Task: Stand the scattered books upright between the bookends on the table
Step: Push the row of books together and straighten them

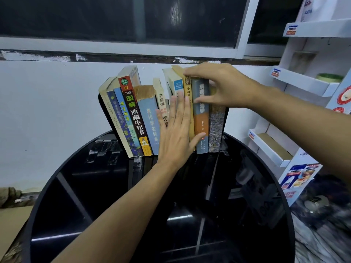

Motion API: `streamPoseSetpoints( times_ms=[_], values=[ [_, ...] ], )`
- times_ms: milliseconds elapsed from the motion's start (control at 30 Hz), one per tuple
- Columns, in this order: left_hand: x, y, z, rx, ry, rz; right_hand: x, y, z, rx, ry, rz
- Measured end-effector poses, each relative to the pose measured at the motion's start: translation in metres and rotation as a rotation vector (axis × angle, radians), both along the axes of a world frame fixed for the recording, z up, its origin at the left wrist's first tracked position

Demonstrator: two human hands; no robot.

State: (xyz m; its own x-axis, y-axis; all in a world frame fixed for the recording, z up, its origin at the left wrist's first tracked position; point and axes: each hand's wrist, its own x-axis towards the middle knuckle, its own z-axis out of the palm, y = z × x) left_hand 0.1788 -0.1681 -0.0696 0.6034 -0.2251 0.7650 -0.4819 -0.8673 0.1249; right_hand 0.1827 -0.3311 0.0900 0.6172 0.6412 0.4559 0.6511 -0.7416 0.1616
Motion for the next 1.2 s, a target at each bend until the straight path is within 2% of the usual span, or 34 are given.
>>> streamPoseSetpoints(
  times_ms=[333, 867, 1200],
  values=[
    [0.005, -0.008, 0.001, 0.043, -0.014, 0.089, 0.003, -0.001, 0.004, 0.015, 0.036, -0.027],
    [0.011, -0.014, -0.003, 0.064, -0.053, 0.165, 0.013, -0.002, -0.008, 0.066, -0.086, 0.018],
    [0.012, -0.019, -0.005, 0.059, -0.052, 0.176, 0.013, -0.002, -0.014, 0.084, -0.099, 0.020]
  ],
)
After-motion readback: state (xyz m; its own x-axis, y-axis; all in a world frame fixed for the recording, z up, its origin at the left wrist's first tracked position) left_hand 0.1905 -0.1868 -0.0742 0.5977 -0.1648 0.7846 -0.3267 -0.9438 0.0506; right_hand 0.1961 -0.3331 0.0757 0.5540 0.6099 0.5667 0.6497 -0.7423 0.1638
